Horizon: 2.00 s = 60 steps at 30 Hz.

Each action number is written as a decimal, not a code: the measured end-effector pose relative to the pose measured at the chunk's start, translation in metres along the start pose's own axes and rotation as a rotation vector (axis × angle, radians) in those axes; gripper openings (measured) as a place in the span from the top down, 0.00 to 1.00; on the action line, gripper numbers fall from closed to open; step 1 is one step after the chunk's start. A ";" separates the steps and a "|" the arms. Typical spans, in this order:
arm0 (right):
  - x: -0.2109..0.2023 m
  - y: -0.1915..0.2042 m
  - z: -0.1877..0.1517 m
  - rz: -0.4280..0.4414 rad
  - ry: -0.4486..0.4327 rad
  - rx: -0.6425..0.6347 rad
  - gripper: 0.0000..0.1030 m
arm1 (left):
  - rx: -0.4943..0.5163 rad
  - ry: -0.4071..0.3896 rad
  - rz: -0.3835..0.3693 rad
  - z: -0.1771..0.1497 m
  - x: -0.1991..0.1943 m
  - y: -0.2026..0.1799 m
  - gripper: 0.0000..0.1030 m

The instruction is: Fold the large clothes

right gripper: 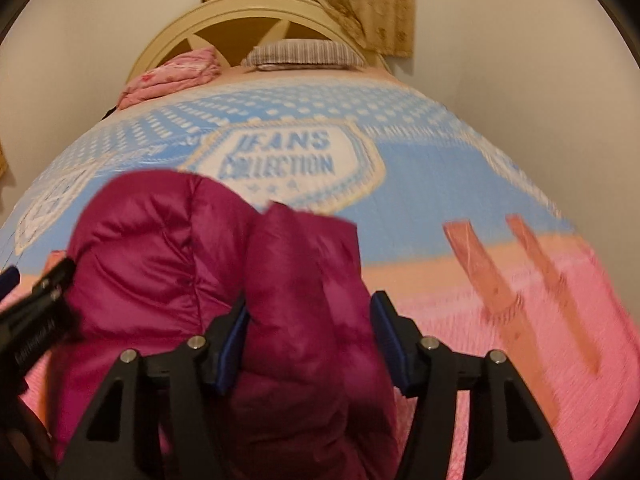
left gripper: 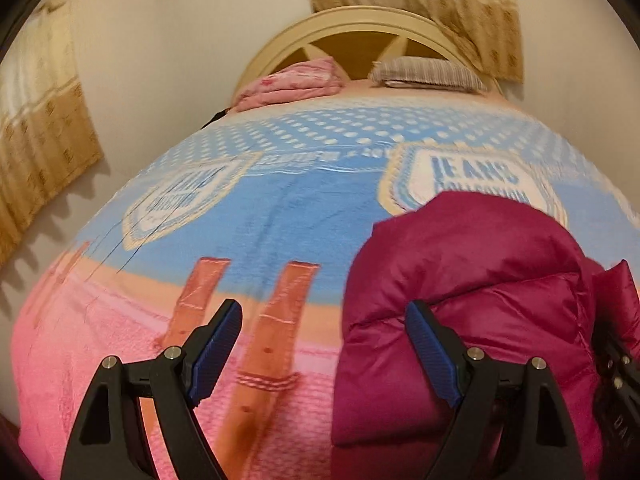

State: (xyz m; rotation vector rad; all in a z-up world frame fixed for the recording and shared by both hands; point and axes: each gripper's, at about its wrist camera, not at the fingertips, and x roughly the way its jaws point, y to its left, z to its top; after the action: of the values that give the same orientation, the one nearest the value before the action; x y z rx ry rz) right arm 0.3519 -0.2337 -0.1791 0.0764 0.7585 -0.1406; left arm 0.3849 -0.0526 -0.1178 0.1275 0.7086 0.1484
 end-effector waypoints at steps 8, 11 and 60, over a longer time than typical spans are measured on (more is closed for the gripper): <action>0.009 -0.015 -0.022 0.005 -0.028 0.039 0.42 | 0.090 -0.015 0.049 -0.013 0.009 -0.031 0.15; 0.015 -0.017 -0.024 0.019 -0.018 0.049 0.41 | 0.071 0.006 0.034 -0.014 0.019 -0.030 0.12; 0.039 -0.026 -0.032 0.039 0.065 0.078 0.32 | 0.063 0.054 0.046 -0.026 0.041 -0.037 0.06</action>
State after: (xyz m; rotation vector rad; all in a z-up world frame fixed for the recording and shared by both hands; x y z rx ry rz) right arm 0.3546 -0.2595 -0.2294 0.1704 0.8159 -0.1311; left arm 0.4018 -0.0799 -0.1692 0.2011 0.7649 0.1740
